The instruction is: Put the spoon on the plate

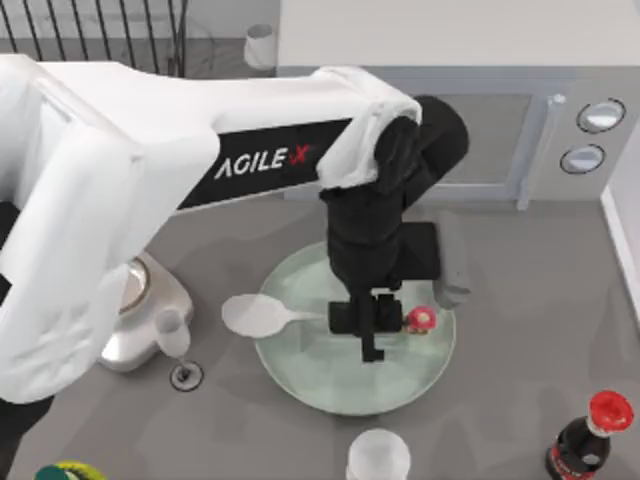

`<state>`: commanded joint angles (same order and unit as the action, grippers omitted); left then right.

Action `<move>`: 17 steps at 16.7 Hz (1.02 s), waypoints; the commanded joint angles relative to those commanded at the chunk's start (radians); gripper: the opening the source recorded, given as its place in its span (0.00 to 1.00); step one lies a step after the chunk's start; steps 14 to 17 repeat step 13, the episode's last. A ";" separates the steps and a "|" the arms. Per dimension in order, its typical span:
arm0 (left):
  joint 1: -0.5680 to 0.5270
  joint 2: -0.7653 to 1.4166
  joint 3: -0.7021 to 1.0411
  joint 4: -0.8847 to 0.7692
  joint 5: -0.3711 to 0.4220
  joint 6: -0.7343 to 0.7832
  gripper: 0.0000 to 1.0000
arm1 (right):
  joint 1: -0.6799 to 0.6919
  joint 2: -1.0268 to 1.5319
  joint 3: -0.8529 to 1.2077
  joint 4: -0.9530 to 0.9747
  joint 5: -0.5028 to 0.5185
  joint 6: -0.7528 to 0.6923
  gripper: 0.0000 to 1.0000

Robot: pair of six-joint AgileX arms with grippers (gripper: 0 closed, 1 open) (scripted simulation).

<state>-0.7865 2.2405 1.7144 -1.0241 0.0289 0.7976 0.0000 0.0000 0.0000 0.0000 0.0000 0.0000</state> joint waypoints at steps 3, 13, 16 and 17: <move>0.000 0.000 0.000 0.000 0.000 0.000 0.68 | 0.000 0.000 0.000 0.000 0.000 0.000 1.00; 0.000 0.000 0.000 0.000 0.000 0.000 1.00 | 0.000 0.000 0.000 0.000 0.000 0.000 1.00; 0.000 0.000 0.000 0.000 0.000 0.000 1.00 | 0.000 0.000 0.000 0.000 0.000 0.000 1.00; 0.000 0.000 0.000 0.000 0.000 0.000 1.00 | 0.000 0.000 0.000 0.000 0.000 0.000 1.00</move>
